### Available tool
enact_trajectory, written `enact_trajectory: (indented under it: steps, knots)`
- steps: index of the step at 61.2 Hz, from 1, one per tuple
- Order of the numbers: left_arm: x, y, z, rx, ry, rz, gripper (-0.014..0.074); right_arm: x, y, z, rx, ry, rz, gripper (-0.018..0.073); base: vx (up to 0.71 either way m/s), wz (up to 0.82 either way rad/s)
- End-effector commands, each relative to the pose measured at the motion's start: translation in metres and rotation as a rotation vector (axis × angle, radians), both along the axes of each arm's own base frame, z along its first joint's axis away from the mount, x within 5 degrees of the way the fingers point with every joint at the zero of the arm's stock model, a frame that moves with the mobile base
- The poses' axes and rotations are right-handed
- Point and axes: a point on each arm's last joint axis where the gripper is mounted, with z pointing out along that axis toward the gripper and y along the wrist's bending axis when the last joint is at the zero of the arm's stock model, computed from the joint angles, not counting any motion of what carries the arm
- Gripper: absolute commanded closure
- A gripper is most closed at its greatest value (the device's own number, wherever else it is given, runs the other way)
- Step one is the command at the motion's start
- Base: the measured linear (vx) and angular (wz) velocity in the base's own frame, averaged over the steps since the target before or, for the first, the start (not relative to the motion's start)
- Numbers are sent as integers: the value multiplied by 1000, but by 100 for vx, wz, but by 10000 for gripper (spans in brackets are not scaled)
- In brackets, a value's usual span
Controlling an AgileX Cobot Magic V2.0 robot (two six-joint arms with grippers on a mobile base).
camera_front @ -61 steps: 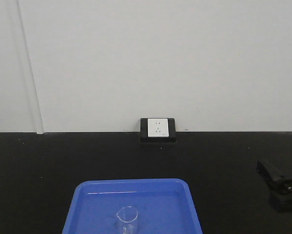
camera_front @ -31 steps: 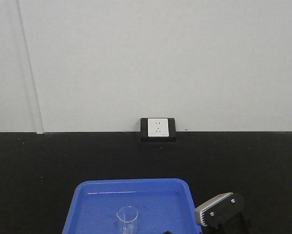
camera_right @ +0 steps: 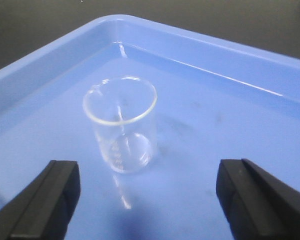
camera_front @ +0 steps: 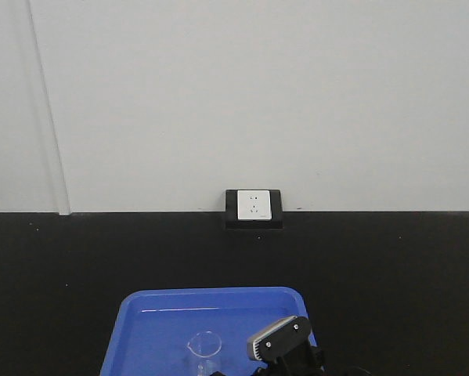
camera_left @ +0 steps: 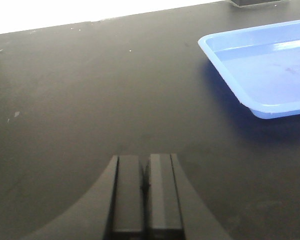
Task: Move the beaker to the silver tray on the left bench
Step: 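Lower the open right gripper around the glass beaker in the tray, then close the right gripper on the beaker and lift it out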
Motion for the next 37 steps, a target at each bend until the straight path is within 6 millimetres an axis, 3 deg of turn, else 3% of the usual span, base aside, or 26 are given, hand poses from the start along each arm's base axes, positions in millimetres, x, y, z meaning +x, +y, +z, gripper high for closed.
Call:
enact_trajectory:
  steps: [1, 28, 37]
  knots:
    - [2, -1, 0, -7, -63, -11, 595, 17, 12, 22, 109, -105, 16, -30, 0, 0]
    - [2, -1, 0, -7, -63, -11, 595, 53, 39, 6, 145, -125, 70, -22, 0, 0]
    - [2, -1, 0, -7, -63, -11, 595, 60, 43, 6, 167, -131, 67, 82, 0, 0]
